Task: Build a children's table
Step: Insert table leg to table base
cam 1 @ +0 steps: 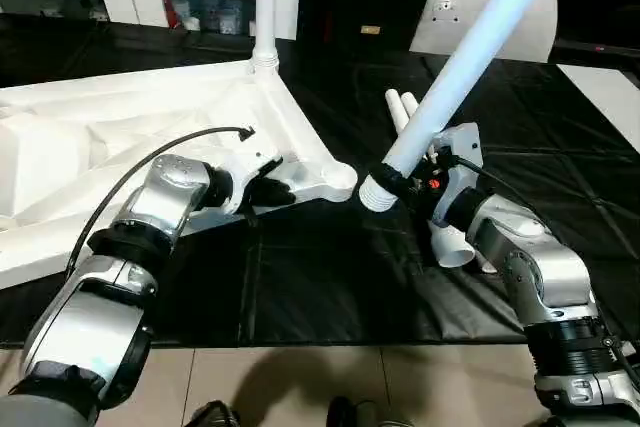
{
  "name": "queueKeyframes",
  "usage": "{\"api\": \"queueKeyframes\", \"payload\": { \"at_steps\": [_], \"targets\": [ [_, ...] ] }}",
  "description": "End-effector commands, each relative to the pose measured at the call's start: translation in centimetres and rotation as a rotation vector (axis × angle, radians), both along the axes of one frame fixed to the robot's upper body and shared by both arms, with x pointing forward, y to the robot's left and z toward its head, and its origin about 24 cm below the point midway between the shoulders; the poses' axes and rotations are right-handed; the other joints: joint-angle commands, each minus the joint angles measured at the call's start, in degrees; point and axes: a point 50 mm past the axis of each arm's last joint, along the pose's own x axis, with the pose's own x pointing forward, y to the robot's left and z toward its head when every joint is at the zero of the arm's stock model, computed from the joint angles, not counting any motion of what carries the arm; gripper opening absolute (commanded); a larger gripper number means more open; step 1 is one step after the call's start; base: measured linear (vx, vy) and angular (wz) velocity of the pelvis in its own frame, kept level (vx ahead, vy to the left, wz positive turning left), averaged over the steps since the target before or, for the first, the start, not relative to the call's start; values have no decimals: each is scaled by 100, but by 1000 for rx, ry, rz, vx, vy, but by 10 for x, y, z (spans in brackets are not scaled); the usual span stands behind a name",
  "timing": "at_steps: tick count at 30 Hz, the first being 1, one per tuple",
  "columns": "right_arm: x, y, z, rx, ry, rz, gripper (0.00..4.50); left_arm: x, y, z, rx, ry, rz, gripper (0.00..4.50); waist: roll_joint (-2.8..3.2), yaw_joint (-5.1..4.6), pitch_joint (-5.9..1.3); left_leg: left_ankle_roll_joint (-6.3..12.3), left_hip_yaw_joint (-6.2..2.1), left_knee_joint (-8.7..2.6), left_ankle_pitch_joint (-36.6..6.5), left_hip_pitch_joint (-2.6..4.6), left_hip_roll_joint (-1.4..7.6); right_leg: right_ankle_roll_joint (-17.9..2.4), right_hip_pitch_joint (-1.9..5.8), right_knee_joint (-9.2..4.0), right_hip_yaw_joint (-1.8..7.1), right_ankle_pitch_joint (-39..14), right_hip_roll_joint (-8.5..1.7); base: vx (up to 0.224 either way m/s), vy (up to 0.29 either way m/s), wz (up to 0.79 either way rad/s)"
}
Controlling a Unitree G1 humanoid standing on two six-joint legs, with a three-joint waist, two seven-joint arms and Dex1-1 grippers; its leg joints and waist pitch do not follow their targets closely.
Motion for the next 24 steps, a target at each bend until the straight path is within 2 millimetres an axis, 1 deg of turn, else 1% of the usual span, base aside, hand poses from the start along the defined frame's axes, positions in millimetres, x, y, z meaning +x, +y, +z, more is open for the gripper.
{"api": "queueKeyframes", "payload": {
  "at_steps": [1,2,3,5,8,11,13,15,16,17,18,19,20,21,22,23,24],
  "targets": [
    [0,-3,7,-17,-27,0,190,-6,2,-12,31,51,-11,33,120,33,-508,137,29,-410,-1278,42,21,-646,386,-446,259,-2333,-340,0,0,0],
    [0,-3,7,-17,-27,0,190,-6,2,-12,30,50,-10,16,114,33,-508,133,30,-412,-1255,36,23,-679,395,-434,264,-2257,-342,0,0,0],
    [0,-3,7,-17,-27,0,190,-6,2,-11,30,50,-9,5,116,46,-515,137,40,-405,-1198,38,21,-755,398,-403,278,-2067,-336,0,0,0],
    [0,-3,7,-18,-27,0,190,-6,2,-11,31,51,-11,2,117,60,-518,147,49,-401,-1141,37,20,-819,408,-384,288,-1926,-335,0,0,0],
    [0,-3,7,-19,-29,2,190,-6,1,-11,51,42,-36,1,113,72,-519,139,50,-404,-1101,28,15,-806,424,-378,288,-1942,-338,0,0,0],
    [0,-2,7,-19,-30,4,190,-8,2,-11,91,14,-83,0,108,64,-522,114,46,-408,-1141,26,21,-745,428,-396,283,-2063,-341,0,0,0],
    [1,-1,8,-18,-33,7,190,-13,1,-11,102,-31,-173,0,108,64,-526,101,40,-411,-1154,32,27,-723,423,-395,283,-2128,-351,0,0,0],
    [2,2,10,-13,-36,16,190,-18,1,-12,109,-34,-236,0,110,57,-525,87,39,-420,-1162,32,35,-683,419,-404,288,-2198,-358,0,0,0],
    [2,4,10,-10,-38,31,190,-21,1,-13,108,-23,-264,0,120,61,-528,81,41,-418,-1158,44,39,-693,408,-401,291,-2183,-362,0,0,0],
    [2,5,10,-8,-39,41,190,-23,2,-14,106,-16,-279,0,112,62,-523,76,40,-422,-1162,43,44,-710,407,-388,295,-2174,-365,0,0,0],
    [1,7,11,-8,-40,51,190,-26,2,-14,101,-9,-298,0,120,59,-518,71,44,-428,-1177,53,50,-721,395,-390,295,-2178,-356,0,0,0],
    [1,10,10,-12,-42,76,190,-30,2,-14,78,7,-315,0,95,60,-516,67,48,-425,-1184,55,49,-742,395,-384,298,-2151,-359,0,0,0],
    [0,12,10,-16,-43,96,190,-32,2,-14,62,17,-322,0,112,66,-519,47,40,-431,-1191,60,59,-767,401,-359,302,-2116,-368,0,0,0],
    [-1,14,9,-17,-43,118,190,-34,3,-13,50,25,-331,0,117,68,-507,44,55,-435,-1267,80,60,-782,376,-382,308,-2159,-360,0,0,0],
    [-1,15,9,-17,-42,128,190,-35,3,-13,46,26,-334,0,115,75,-513,33,51,-434,-1280,81,66,-799,383,-365,310,-2148,-367,0,0,0],
    [-2,18,6,-21,-34,150,190,-35,4,-14,52,17,-328,0,104,76,-501,40,57,-438,-1302,75,58,-770,375,-382,308,-2205,-355,0,0,0],
    [-2,21,3,-30,-25,173,190,-35,5,-14,59,6,-323,0,109,84,-504,33,53,-437,-1312,78,56,-751,380,-381,306,-2235,-356,0,0,0]
  ]
}}
